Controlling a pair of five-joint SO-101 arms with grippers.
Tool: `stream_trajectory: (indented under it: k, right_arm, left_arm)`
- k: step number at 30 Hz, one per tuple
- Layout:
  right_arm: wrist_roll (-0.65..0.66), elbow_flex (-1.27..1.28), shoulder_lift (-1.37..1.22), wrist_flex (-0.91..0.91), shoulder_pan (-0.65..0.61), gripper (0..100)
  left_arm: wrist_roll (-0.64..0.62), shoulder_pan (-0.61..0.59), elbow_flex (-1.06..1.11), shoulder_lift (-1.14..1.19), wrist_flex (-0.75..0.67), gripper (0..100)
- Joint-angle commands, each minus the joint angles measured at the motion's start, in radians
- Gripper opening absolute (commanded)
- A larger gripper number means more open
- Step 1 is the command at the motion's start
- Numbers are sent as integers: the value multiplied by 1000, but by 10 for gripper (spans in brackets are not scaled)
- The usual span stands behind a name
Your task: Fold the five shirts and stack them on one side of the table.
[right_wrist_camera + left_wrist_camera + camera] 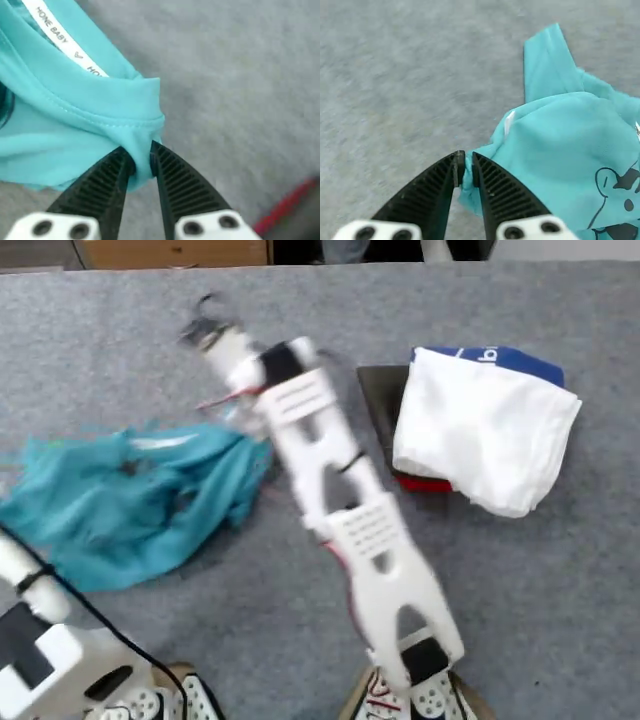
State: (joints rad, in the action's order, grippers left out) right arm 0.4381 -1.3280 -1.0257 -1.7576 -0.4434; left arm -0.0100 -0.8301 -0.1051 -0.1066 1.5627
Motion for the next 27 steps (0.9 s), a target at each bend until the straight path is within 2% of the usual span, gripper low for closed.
stream_trajectory:
  k: [1,3,8,14,17,21,24,27]
  right_arm:
    - [55,363,305,-11,106,12]
    - [107,607,466,-9,127,12]
    - [227,1122,869,-8,121,12]
    - [430,1526,1194,-2,44,13]
    - [485,1639,1303,-3,-37,24]
    - [480,1699,1408,-6,-114,168]
    - [485,1675,1452,-5,-123,236]
    - [485,1593,1465,-5,-117,231]
  left_arm:
    - [-64,150,-16,-35,-44,29]
    - [-80,189,-33,-28,-21,29]
    - [-69,189,-18,-32,41,29]
    - [83,77,-15,-35,163,29]
    - [170,-39,-15,-35,183,29]
    - [275,-182,-13,-29,193,29]
    - [345,-211,36,-26,190,29]
    - [396,-216,110,-31,178,29]
